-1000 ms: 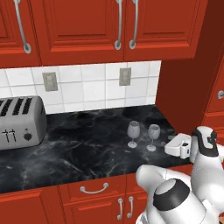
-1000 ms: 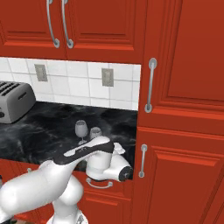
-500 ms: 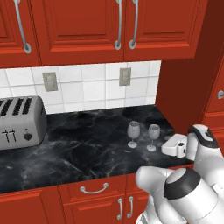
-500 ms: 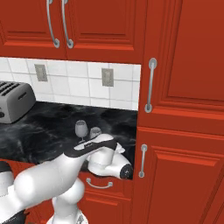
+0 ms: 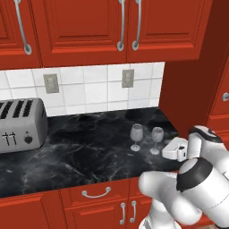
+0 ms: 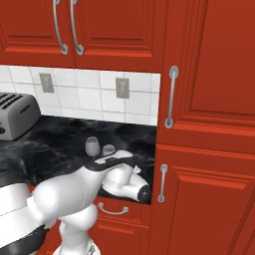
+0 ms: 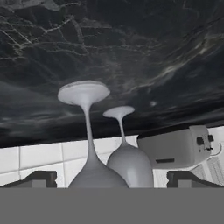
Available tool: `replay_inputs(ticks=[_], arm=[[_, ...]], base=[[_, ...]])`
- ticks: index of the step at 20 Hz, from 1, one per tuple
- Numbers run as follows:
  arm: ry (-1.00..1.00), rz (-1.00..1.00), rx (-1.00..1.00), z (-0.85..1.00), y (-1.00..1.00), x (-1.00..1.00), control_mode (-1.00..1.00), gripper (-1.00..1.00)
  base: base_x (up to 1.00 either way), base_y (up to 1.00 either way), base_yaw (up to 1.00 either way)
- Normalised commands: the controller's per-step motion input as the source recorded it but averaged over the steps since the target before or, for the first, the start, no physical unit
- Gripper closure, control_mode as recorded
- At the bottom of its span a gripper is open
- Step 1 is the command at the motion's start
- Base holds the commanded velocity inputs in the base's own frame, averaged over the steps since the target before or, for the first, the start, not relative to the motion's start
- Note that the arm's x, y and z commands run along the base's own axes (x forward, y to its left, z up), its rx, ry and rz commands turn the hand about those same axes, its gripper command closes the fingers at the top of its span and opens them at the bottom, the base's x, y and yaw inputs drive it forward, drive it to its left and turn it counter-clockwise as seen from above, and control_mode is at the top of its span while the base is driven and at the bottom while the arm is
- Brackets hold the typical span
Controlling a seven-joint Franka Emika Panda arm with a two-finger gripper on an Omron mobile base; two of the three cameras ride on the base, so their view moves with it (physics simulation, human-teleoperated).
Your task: Retrieve the wine glasses from the counter and place one next to each plate.
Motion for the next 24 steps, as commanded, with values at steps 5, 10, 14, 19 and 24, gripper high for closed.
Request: replay_inputs(ticks=[5, 10, 14, 19, 24], arm=[[0.0, 0.0, 0.0, -0.11, 0.18, 0.22, -1.0, -1.0], [0.0, 0.0, 0.0, -0.11, 0.15, 0.22, -1.0, -1.0], [0.0, 0.0, 0.0, -0.13, 0.16, 0.14, -1.0, -1.0], [0.0, 0.0, 0.0, -0.07, 0.1, 0.1, -1.0, -1.0], [0.0, 0.0, 0.0, -0.01, 0.08, 0.11, -1.0, 1.0]], base=[[0.0, 0.0, 0.0], [0.0, 0.0, 0.0], [0.0, 0.0, 0.0], [0.0, 0.0, 0.0], [0.0, 0.0, 0.0]])
